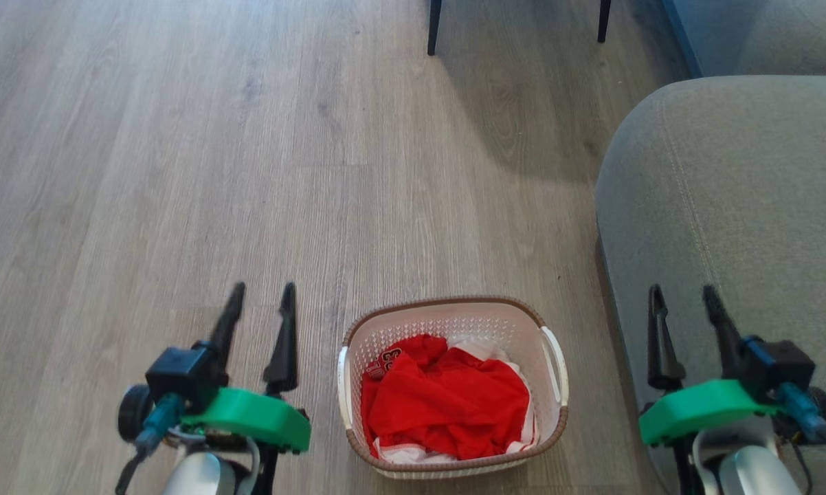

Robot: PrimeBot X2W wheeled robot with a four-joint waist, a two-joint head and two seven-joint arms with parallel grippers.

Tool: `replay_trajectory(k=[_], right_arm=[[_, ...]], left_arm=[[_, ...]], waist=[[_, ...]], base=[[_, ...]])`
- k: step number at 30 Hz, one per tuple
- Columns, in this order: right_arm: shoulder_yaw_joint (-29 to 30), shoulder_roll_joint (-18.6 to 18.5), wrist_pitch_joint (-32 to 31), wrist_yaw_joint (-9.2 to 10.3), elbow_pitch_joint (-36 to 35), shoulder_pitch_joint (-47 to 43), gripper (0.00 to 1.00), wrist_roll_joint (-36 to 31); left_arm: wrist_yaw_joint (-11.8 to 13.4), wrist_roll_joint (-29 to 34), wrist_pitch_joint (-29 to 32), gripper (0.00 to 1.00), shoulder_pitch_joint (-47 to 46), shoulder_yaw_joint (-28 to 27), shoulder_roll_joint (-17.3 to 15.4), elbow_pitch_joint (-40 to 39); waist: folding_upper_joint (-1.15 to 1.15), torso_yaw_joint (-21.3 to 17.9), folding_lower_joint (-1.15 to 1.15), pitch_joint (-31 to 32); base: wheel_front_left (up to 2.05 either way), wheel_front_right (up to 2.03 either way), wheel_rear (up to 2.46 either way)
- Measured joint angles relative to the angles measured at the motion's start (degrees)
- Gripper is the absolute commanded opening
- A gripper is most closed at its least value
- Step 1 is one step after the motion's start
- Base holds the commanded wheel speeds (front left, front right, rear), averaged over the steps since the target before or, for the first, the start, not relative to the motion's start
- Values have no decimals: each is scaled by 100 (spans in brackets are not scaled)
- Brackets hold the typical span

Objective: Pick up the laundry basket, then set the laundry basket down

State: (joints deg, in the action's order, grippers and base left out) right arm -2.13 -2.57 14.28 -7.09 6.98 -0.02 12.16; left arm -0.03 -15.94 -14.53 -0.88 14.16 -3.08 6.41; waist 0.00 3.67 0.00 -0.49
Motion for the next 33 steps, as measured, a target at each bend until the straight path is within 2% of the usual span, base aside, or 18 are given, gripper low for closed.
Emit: replay_trajectory(k=[7,33], right_arm=[[-12,26,-31,0,589,-332,0,64],[47,24,-369,0,625,-256,0,1736]], left_arm=[[2,-68,38,0,427,11,-4,594],[-105,-1688,350,0,391,-194,-29,654]], waist=[[0,-8,0,1],[0,-81,0,7]], base=[[0,0,0],[0,0,0]])
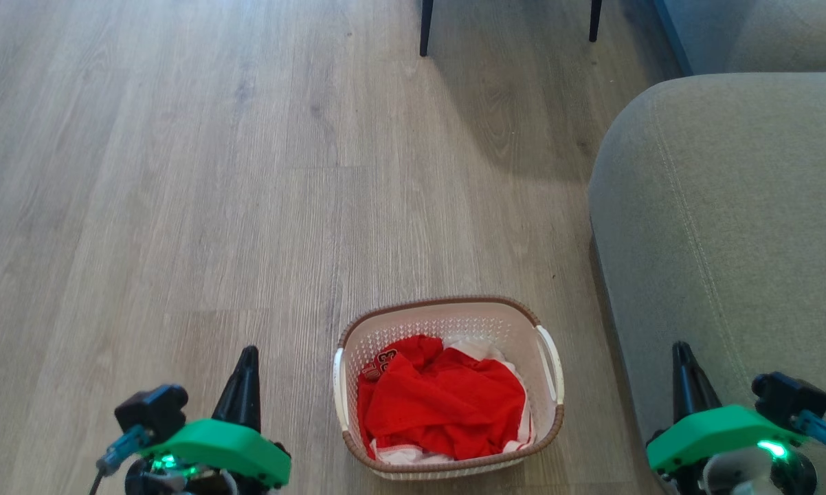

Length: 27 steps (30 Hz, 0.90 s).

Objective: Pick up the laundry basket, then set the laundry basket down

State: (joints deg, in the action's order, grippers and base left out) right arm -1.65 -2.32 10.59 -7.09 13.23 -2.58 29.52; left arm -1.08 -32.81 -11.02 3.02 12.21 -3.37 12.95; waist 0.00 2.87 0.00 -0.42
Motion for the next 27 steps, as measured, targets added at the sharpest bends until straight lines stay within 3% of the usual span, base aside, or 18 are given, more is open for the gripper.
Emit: replay_trajectory(k=[27], right_arm=[[176,-16,-406,0,70,133,0,1758]], left_arm=[[-192,-1693,393,0,-201,-364,-19,67]], waist=[[0,-79,1,6]], base=[[0,0,0]])
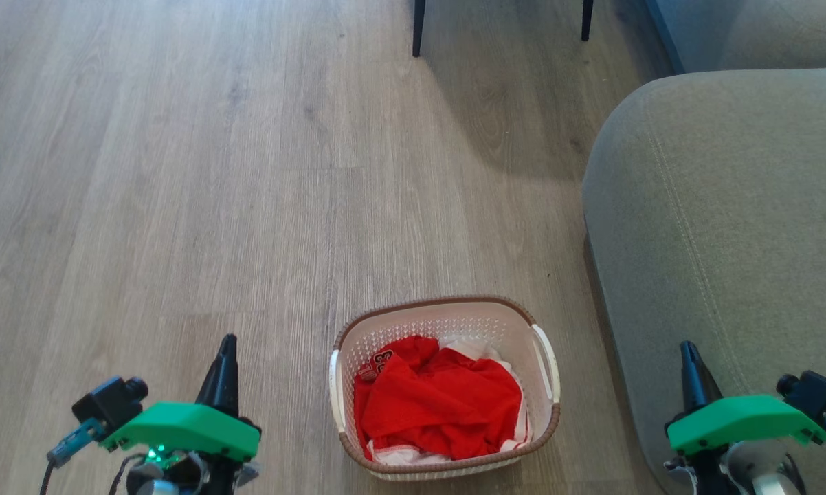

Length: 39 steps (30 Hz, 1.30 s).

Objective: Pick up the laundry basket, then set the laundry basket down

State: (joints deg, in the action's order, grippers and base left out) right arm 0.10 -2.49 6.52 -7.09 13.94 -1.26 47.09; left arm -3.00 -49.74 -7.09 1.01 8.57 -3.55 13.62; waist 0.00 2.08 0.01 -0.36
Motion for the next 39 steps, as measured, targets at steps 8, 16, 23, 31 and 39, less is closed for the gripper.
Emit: replay_trajectory(k=[8,16,23,31,39], right_arm=[[56,-2,-120,0,9,4,0,515],[134,-4,-244,0,24,110,0,1034],[178,-8,-354,0,43,125,0,1480],[233,-10,-492,1,74,145,0,1985],[321,-13,-602,1,96,238,0,2497]], left_arm=[[-53,-493,134,0,-10,-98,-1,19],[-59,-984,259,0,-19,-205,-2,30],[-111,-1416,353,0,-105,-342,-2,49],[-158,-1902,505,0,-129,-420,-3,68],[-208,-2377,620,0,-143,-559,-3,85]], waist=[[0,-24,0,2],[0,-47,0,4],[0,-67,0,6],[0,-91,0,8],[0,-114,-1,10]], base=[[0,0,0],[0,0,0],[0,0,0],[0,0,0],[0,0,0]])
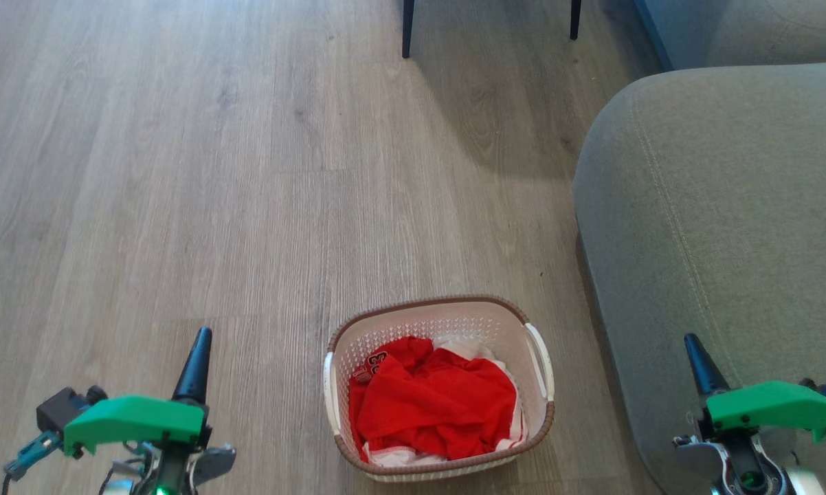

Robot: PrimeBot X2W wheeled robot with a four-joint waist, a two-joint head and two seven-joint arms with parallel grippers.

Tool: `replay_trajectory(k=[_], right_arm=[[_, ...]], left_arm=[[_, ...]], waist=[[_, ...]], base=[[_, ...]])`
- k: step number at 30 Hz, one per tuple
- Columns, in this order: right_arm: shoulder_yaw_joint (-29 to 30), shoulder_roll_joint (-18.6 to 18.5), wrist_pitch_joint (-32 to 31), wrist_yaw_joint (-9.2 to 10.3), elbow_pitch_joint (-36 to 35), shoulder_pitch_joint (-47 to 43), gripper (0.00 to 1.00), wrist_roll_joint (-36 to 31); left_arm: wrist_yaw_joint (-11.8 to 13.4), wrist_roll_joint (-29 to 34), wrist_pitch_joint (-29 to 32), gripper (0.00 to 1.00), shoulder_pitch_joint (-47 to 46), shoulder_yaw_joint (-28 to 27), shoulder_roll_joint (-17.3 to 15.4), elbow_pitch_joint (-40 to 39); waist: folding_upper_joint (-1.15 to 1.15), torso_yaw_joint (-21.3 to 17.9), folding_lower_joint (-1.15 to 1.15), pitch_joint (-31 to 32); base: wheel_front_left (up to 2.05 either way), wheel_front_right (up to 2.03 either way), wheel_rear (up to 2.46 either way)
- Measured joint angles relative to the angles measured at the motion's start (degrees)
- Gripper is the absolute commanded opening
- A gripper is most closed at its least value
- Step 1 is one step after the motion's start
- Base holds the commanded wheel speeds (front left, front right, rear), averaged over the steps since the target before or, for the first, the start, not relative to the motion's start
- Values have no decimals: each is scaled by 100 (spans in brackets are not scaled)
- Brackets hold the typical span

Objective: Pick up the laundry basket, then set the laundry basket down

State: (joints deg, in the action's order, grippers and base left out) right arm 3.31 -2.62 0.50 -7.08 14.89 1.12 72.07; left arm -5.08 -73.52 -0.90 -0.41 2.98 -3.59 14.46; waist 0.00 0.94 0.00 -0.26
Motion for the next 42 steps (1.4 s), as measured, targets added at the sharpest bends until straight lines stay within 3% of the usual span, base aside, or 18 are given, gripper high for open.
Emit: replay_trajectory(k=[34,42], right_arm=[[257,-4,-548,0,90,177,0,2073],[279,-4,-549,0,90,233,0,2094]], left_arm=[[-202,-1986,544,0,-233,-545,3,119],[-202,-2001,545,0,-233,-552,5,121]], waist=[[0,-94,0,8],[0,-94,0,8]], base=[[0,0,0],[0,0,0]])
